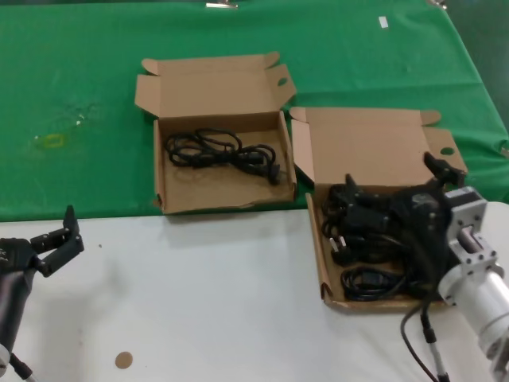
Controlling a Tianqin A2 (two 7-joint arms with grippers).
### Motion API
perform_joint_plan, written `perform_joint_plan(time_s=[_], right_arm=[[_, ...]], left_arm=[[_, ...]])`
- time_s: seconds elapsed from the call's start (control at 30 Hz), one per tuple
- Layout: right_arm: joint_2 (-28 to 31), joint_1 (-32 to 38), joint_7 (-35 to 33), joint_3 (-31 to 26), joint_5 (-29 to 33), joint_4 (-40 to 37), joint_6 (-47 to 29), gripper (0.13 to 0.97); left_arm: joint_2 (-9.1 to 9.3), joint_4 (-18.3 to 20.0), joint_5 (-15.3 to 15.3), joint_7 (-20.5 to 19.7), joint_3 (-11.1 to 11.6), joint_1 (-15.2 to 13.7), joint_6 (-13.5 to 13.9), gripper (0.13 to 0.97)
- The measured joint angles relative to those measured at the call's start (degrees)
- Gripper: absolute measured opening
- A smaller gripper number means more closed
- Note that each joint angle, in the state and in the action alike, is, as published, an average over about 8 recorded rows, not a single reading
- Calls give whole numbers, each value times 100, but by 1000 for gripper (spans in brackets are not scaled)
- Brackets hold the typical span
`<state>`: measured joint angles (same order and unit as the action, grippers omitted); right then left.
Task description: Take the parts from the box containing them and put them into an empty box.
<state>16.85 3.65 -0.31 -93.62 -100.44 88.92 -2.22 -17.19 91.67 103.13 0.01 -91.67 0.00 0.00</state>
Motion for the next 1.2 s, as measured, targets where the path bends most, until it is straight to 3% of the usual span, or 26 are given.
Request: perform_joint_plan(time_s=[1.2], right_arm=[[19,-202,17,108,-149,153,123,966]], left_arm=[[0,0,0,-2,0,0,0,966]])
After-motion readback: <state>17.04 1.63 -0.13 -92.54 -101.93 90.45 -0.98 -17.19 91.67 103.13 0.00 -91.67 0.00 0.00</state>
